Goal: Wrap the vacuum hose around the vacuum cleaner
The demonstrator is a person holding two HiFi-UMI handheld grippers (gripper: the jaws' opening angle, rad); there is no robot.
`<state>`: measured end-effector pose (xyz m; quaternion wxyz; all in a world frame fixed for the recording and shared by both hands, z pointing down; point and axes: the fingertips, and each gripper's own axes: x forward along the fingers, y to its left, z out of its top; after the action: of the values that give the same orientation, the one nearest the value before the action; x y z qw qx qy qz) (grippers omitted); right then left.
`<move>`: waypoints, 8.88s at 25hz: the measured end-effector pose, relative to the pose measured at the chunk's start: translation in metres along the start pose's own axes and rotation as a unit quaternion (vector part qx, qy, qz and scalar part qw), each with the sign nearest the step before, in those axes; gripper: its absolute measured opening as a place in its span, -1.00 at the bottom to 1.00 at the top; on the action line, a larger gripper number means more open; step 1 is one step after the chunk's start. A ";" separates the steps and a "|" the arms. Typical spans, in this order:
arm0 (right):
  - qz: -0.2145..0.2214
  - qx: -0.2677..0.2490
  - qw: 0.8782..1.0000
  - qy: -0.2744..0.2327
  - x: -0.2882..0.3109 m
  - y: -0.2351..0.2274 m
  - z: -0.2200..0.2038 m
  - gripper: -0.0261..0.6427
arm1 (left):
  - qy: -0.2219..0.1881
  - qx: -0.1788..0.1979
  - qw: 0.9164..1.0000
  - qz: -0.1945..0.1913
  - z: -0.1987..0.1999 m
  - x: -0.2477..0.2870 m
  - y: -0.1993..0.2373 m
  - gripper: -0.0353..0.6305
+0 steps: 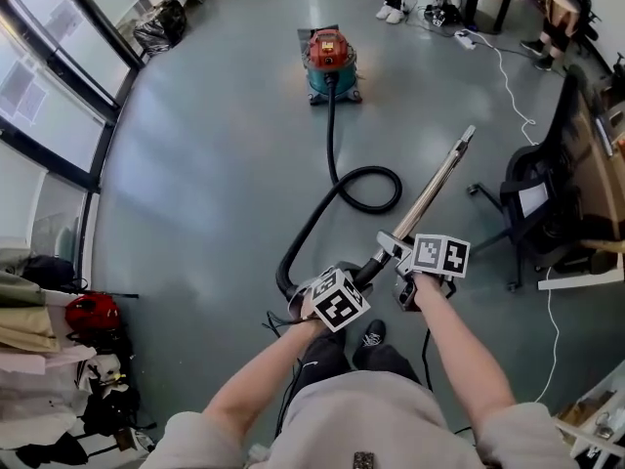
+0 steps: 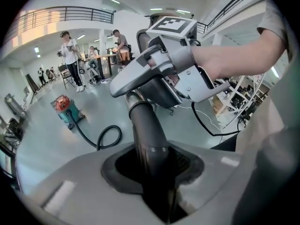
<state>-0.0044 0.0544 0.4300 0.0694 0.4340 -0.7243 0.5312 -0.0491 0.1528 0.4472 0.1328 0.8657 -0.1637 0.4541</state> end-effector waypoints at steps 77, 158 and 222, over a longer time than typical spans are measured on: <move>0.110 -0.354 0.863 0.344 0.090 -0.009 0.248 -0.31 | 0.115 0.541 0.833 0.008 0.208 0.064 0.387 -0.24; -0.035 -0.213 0.967 0.132 0.314 -0.289 0.170 -0.34 | -0.185 -0.449 0.866 0.121 0.234 0.371 0.545 -0.46; 0.047 -0.540 0.774 0.327 0.531 -0.778 0.225 -0.36 | -0.017 -0.367 0.927 0.074 0.032 0.763 0.618 -0.53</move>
<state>0.2969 -0.4727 1.1844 0.4998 0.0910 -0.8453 0.1656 0.1325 -0.5471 1.1127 0.4044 0.7496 -0.3843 0.3562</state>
